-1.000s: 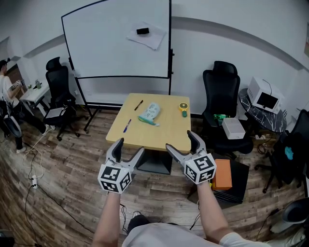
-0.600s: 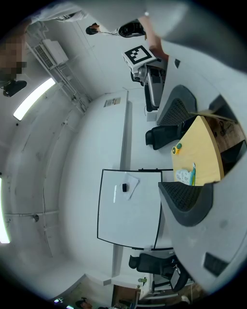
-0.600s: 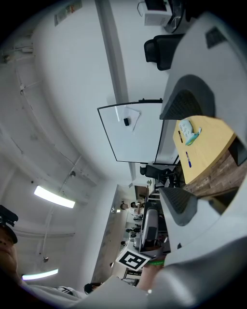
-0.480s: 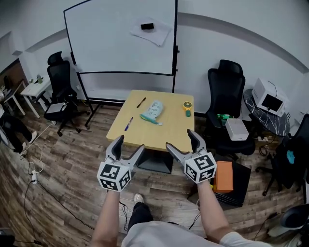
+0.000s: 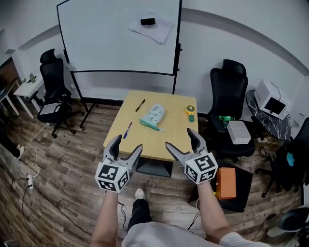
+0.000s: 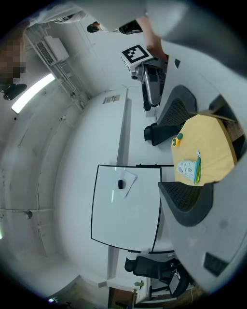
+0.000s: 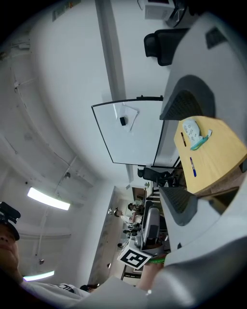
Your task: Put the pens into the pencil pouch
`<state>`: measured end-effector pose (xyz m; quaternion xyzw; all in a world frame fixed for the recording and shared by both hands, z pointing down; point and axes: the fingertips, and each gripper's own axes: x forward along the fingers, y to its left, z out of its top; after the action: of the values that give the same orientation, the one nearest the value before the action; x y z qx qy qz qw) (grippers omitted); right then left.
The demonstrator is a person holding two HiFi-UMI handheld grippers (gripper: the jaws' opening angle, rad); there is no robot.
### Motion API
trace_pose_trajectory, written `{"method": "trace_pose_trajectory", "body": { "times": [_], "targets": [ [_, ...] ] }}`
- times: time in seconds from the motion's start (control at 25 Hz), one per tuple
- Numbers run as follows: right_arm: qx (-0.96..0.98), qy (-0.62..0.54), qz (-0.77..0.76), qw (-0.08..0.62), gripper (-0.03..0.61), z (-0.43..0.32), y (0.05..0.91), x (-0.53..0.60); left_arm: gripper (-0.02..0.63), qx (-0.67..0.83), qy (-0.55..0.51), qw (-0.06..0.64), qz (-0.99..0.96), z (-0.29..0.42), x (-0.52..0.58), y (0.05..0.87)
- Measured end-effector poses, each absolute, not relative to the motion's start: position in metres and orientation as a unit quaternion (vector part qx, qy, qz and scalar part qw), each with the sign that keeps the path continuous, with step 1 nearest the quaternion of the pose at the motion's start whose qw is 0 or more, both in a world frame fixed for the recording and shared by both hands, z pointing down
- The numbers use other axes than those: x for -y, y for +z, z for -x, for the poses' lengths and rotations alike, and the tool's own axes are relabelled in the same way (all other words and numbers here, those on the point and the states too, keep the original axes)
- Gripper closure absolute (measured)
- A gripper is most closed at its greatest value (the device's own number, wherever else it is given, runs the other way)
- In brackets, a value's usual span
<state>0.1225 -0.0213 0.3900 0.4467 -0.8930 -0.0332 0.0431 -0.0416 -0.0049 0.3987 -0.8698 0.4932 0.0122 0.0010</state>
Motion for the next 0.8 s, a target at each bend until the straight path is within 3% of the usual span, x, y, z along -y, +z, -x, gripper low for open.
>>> {"method": "trace_pose_trajectory", "body": {
  "times": [0.8],
  "targets": [
    [0.87, 0.001, -0.486, 0.088, 0.195, -0.053, 0.415, 0.207, 0.279, -0.437, -0.005, -0.034, 0.899, 0.102, 0.197, 0.423]
  ]
}}
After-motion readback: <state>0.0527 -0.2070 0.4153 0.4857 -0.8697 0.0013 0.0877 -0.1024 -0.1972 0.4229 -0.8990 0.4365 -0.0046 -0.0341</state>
